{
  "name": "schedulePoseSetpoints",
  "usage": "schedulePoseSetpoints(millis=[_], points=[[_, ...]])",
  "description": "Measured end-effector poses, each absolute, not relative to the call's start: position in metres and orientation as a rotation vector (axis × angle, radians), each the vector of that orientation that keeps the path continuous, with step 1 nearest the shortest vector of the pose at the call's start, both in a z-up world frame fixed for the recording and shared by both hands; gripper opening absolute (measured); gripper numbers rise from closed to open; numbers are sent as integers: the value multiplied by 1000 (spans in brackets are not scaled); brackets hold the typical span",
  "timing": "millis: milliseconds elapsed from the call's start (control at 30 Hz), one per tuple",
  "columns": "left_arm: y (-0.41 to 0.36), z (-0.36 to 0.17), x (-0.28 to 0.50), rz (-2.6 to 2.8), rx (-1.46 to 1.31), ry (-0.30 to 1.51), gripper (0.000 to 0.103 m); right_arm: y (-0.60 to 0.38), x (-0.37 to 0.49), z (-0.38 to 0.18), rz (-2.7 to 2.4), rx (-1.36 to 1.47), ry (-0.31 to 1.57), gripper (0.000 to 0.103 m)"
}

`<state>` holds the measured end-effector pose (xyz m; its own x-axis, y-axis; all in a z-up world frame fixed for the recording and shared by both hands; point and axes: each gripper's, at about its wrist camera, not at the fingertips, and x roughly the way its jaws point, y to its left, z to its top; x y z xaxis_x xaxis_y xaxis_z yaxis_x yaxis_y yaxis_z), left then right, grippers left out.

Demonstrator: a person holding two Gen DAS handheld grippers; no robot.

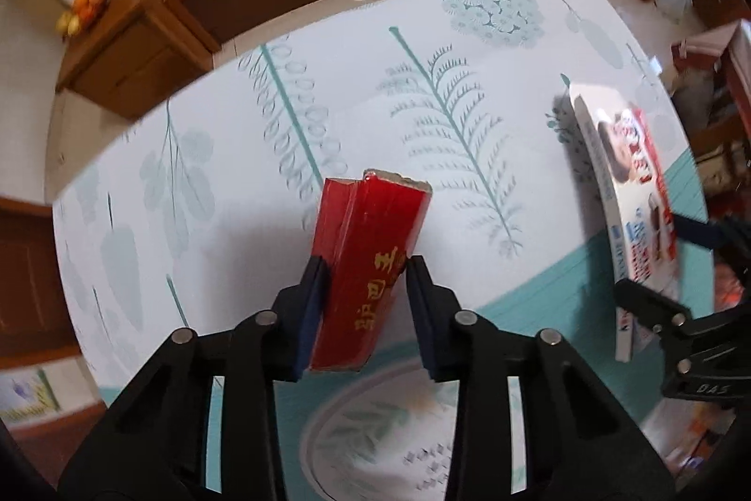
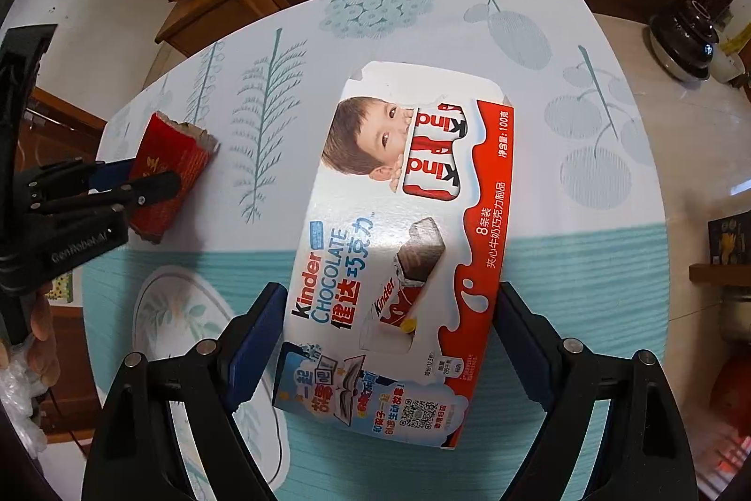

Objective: Collect trash
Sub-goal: 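Grasp the red box with the left tool while the right tool grasps the Kinder chocolate box, then carry the red box and Kinder box down to the bin and open both tools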

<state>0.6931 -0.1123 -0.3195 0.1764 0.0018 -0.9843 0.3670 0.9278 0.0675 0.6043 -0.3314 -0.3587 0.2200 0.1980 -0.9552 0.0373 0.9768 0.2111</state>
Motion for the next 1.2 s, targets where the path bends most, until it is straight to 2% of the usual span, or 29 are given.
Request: schedulePoseSetpoints(millis=[200,467,1200], points=[[-101,-304,656,-255,238,1376,28,-321,574,-350,147,214,1332,87],[-93,-257,554,-224,166,1316,28,-301,503,-320,217,241,1292,86],[-10,-164,207,-241,111,1159,28,-196,154,-230,188,311,1113,86]])
